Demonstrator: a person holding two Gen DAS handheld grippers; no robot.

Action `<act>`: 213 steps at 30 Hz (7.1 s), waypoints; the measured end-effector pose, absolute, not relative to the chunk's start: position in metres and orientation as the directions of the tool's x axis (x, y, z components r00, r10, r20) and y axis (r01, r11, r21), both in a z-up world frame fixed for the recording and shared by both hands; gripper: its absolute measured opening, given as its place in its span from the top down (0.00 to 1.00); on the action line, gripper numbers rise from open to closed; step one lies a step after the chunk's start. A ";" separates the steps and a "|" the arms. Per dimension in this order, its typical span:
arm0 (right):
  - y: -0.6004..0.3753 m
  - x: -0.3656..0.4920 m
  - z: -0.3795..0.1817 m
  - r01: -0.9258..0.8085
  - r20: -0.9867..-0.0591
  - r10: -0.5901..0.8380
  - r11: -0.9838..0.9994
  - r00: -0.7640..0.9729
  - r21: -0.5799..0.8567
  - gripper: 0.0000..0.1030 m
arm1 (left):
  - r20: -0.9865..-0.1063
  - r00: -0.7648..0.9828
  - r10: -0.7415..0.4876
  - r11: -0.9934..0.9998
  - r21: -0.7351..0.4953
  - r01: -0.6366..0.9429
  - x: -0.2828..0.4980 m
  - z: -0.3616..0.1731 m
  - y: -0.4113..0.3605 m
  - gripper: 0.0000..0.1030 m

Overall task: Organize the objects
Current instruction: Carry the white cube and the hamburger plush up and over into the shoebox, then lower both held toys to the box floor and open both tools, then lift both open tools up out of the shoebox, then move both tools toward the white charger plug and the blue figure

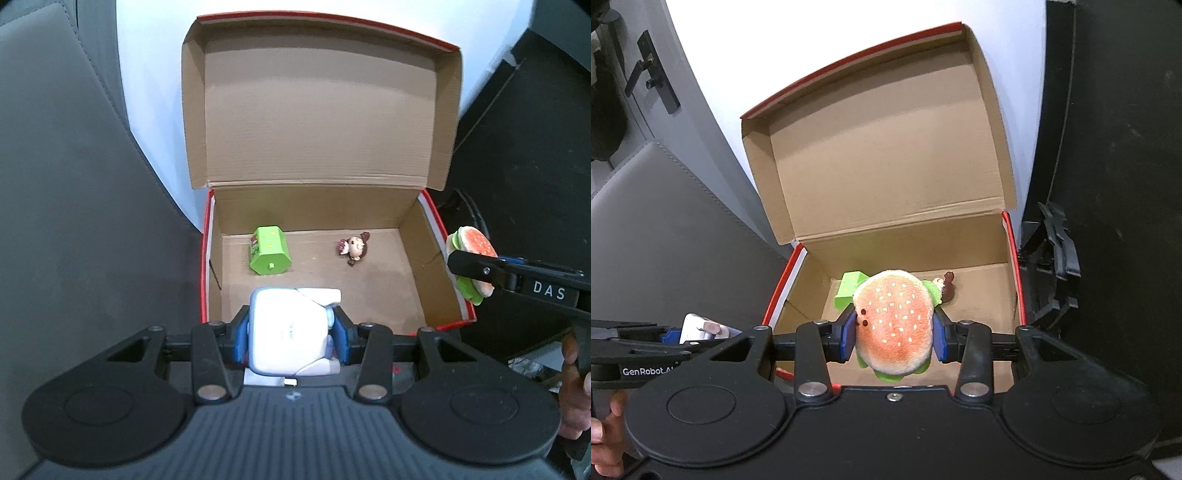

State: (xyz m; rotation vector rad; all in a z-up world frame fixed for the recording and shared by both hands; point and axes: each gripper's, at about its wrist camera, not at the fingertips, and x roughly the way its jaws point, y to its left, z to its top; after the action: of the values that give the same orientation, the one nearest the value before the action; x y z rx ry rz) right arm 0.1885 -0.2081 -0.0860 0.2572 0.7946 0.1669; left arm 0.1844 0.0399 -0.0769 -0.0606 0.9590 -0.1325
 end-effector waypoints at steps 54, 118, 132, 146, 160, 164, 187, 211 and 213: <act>-0.209 0.303 -0.218 0.047 -0.813 0.086 0.989 0.576 0.138 0.61 | -0.892 0.451 -0.037 0.999 -0.023 0.038 0.312 -0.196 0.018 0.56; -0.205 0.185 -0.047 -0.058 -0.563 0.221 0.954 0.796 0.293 0.22 | -0.767 0.639 -0.062 0.998 -0.028 0.063 0.151 -0.030 0.034 0.04; -0.202 0.100 -0.019 -0.015 -0.572 0.178 0.961 0.801 0.277 0.04 | -0.738 0.649 -0.184 0.981 -0.100 0.164 0.105 -0.014 0.033 0.03; -0.200 0.050 -0.007 0.040 -0.627 0.127 0.969 0.769 0.245 0.00 | -0.720 0.657 -0.224 0.971 -0.105 0.215 0.065 0.004 0.028 0.03; -0.192 0.015 0.003 0.007 -0.626 0.171 0.963 0.760 0.271 0.00 | -0.718 0.657 -0.227 0.972 -0.122 0.203 0.023 0.017 0.036 0.03; -0.189 0.009 0.003 0.006 -0.629 0.177 0.961 0.757 0.277 0.00 | -0.717 0.660 -0.225 0.973 -0.129 0.192 0.014 0.019 0.039 0.03; -0.193 -0.002 -0.003 0.033 -0.650 0.165 0.959 0.742 0.280 0.00 | -0.730 0.648 -0.217 0.975 -0.136 0.174 0.012 0.015 0.047 0.02; -0.199 0.058 -0.045 0.040 -0.727 0.187 0.958 0.661 0.283 0.00 | -0.779 0.593 -0.206 0.978 -0.150 0.142 0.075 -0.031 0.038 0.02; -0.200 0.065 -0.052 0.041 -0.738 0.191 0.958 0.648 0.284 0.00 | -0.788 0.582 -0.202 0.979 -0.153 0.133 0.082 -0.038 0.038 0.02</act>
State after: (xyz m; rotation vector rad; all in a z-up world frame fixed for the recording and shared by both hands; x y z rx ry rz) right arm 0.0648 -0.1996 -0.0520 0.2882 0.8651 0.0866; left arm 0.0824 0.0381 -0.0376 -0.0802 0.9292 -0.1961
